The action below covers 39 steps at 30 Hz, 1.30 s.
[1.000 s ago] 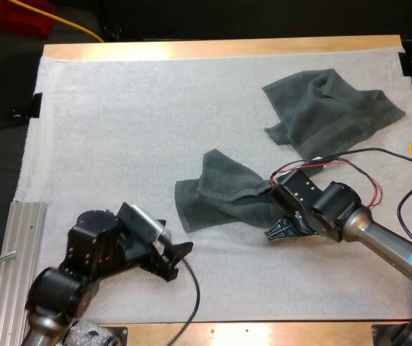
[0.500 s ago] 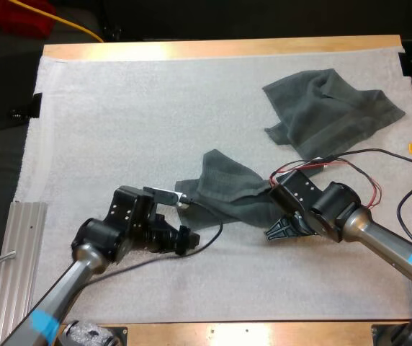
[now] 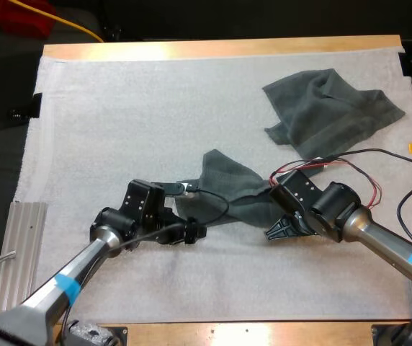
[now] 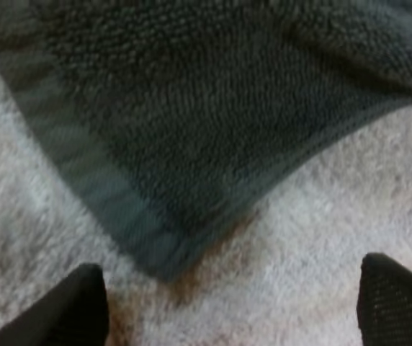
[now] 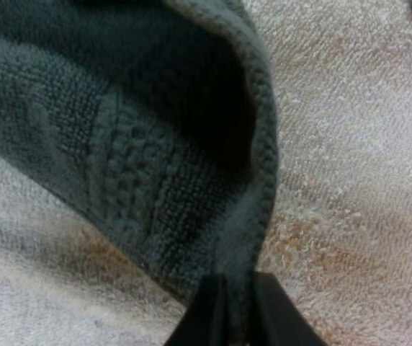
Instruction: Pick towel from pile, fold and stack
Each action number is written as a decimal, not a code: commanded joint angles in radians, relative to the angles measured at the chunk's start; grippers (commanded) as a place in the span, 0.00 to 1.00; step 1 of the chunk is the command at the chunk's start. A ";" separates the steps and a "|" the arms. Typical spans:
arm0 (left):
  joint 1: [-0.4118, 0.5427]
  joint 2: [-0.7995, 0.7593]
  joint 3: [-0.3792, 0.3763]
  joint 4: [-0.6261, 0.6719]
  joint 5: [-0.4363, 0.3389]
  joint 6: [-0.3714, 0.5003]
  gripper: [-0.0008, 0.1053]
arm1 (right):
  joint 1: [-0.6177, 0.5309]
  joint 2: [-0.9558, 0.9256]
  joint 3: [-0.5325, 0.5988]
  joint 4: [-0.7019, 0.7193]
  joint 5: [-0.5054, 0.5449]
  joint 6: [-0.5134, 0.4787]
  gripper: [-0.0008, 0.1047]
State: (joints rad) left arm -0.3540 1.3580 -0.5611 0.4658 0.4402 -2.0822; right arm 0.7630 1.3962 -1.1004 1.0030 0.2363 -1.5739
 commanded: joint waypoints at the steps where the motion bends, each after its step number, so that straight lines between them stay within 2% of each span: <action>1: -0.004 0.017 -0.001 -0.016 0.010 -0.021 0.66 | -0.004 -0.005 0.001 0.005 0.007 0.004 0.02; 12: -0.004 0.133 -0.004 -0.060 0.136 -0.040 0.66 | -0.004 -0.006 0.001 0.005 0.007 0.004 0.02; 16: -0.004 0.133 -0.004 -0.066 0.142 -0.040 0.65 | -0.004 -0.006 0.001 0.005 0.007 0.004 0.02; 21: -0.004 0.133 -0.004 -0.066 0.141 -0.040 0.46 | -0.004 -0.006 0.001 0.005 0.007 0.004 0.02; 29: -0.004 0.133 -0.004 -0.066 0.098 -0.040 0.41 | -0.004 -0.006 0.001 0.005 0.007 0.004 0.02; 31: -0.004 0.133 -0.004 -0.066 0.089 -0.038 0.33 | -0.004 -0.006 0.001 0.005 0.007 0.004 0.02; 33: -0.004 0.133 -0.004 -0.066 0.087 -0.037 0.19 | -0.004 -0.006 0.001 0.005 0.007 0.004 0.02; 35: -0.004 0.133 -0.007 -0.066 0.074 -0.019 0.11 | -0.004 -0.006 0.001 0.005 0.007 0.004 0.02; 39: -0.004 0.133 -0.023 -0.048 0.048 0.031 0.08 | -0.004 -0.006 0.001 0.005 0.007 0.004 0.02</action>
State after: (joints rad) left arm -0.3508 1.4862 -0.5791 0.4087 0.5039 -2.0628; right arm 0.7630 1.3962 -1.1004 1.0007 0.2363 -1.5739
